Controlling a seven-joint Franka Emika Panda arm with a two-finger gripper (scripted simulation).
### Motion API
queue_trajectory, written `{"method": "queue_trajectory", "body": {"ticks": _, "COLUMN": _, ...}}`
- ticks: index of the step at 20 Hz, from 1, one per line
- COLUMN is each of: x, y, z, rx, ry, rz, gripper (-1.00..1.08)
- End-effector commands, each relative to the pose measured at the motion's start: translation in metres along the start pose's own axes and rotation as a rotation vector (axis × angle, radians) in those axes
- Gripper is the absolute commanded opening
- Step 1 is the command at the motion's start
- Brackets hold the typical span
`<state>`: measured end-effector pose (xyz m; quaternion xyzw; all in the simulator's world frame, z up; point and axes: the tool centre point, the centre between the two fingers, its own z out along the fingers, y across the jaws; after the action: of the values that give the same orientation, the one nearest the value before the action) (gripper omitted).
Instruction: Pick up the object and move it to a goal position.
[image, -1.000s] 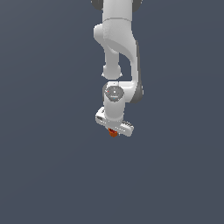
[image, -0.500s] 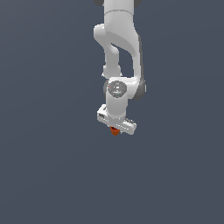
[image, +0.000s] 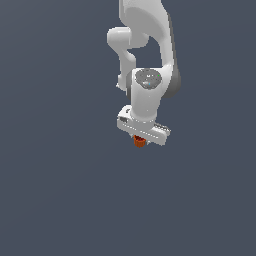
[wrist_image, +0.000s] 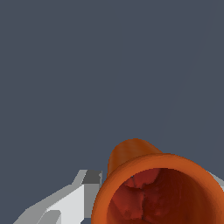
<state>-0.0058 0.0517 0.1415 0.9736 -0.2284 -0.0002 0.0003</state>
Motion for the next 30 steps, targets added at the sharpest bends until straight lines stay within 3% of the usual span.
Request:
{"method": "queue_trajectory", "body": {"ticks": 1, "x": -0.003, "y": -0.011, "z": -0.028, "rx": 0.0, "ry": 0.001, "rz": 0.0, "gripper": -1.0}}
{"method": "queue_trajectory", "body": {"ticks": 18, "x": -0.022, "y": -0.083, "z": -0.207, "rx": -0.001, "ry": 0.002, "rz": 0.001, "gripper": -1.0}}
{"method": "queue_trajectory", "body": {"ticks": 30, "x": -0.028, "y": -0.12, "z": -0.292, "rx": 0.0, "ry": 0.001, "rz": 0.0, "gripper": -1.0}}
